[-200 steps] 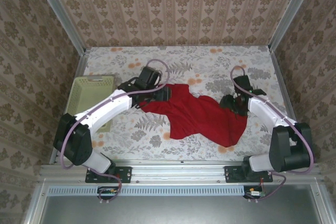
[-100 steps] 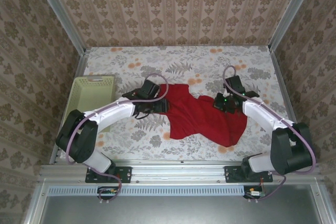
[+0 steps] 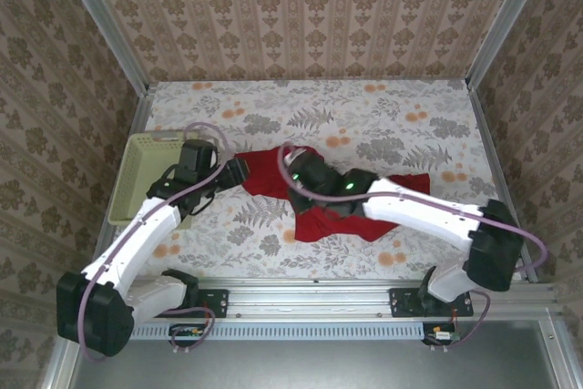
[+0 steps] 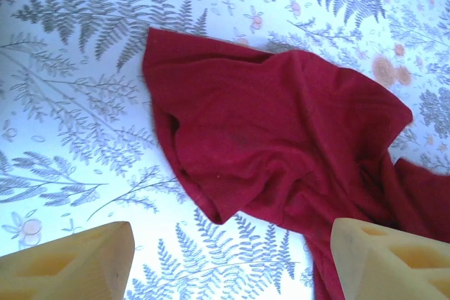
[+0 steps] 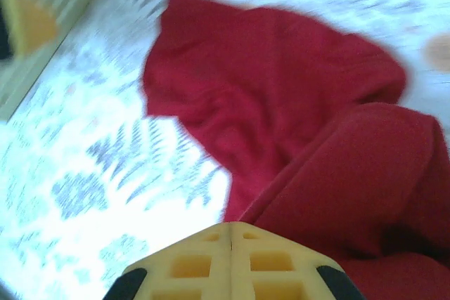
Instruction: Fold the inside-out t-shirt
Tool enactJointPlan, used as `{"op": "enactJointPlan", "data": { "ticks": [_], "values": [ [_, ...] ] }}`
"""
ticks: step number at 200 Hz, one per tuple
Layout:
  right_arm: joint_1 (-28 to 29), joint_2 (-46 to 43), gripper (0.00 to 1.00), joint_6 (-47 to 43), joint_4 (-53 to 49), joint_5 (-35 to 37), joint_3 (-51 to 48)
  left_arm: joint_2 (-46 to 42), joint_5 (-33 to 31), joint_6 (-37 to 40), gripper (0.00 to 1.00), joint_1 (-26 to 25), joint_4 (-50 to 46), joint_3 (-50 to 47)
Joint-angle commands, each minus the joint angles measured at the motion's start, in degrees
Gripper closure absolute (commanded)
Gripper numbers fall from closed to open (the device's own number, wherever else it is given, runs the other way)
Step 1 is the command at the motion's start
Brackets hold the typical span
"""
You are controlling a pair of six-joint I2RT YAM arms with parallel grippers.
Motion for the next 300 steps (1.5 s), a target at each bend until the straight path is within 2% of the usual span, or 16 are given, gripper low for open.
{"op": "enactJointPlan", "data": {
  "ticks": [1,11,21,39,51,57,100,131,154,174,197,227,246,268,300],
  "values": [
    [2.73,2.84,0.96,-0.09,-2.22,0.15,0.48,0.73,0.52,1.32,0.25,0.56,-3.46,-0.66],
    [2.99,1.39,0.77,-0.11,-2.74,1.51,-0.22,1.70,1.62,1.31,0.25,0.55,-3.33,-0.37],
    [2.86,-1.60,0.63,-0.46,-4.35,3.61,-1.45,2.74,2.29,1.24,0.25,0.35,-3.20,0.01],
    [2.13,-7.18,0.48,-1.22,-5.32,6.49,-4.00,5.36,2.96,1.52,0.25,-1.37,-3.08,1.63],
    [-0.35,-12.14,0.46,0.12,-6.60,6.89,-5.84,7.77,2.41,2.34,0.25,-3.38,-3.55,3.97],
    [-2.23,-13.73,0.46,1.33,-7.27,6.77,-6.83,9.08,1.80,2.74,0.25,-6.25,-4.01,5.53],
    [-15.98,-19.93,0.43,8.43,-9.75,3.62,-15.00,18.63,0.40,4.36,0.25,-18.05,-2.50,15.51],
    [-18.39,-21.37,0.37,11.10,-8.72,-0.03,-19.74,27.07,1.16,6.46,0.24,-24.67,-2.58,21.49],
    [-18.77,-20.56,0.36,12.37,-5.62,-2.90,-22.52,33.57,1.59,7.20,0.28,-27.03,-4.41,25.25],
    [-19.73,-18.74,0.40,12.64,-4.09,-3.74,-22.75,36.80,3.25,6.57,0.36,-27.56,-3.19,25.55],
    [-20.71,-16.90,0.59,11.60,-3.79,-2.69,-21.66,39.14,3.98,6.15,0.50,-27.31,-2.58,25.16],
    [-20.83,-14.50,0.84,9.12,-6.79,3.07,-18.53,39.60,4.25,5.38,0.74,-25.85,-1.52,23.40],
    [-20.85,-15.05,0.96,7.85,-6.96,4.28,-17.22,38.53,4.00,4.67,0.88,-24.32,-0.47,21.42],
    [-20.87,-17.03,1.00,6.09,-3.33,1.10,-16.64,36.05,3.81,4.65,1.00,-22.51,1.14,18.58],
    [-20.44,-17.65,1.00,4.02,4.70,-7.28,-13.96,28.26,0.02,4.66,1.00,-19.68,2.06,13.45]
  ]
}}
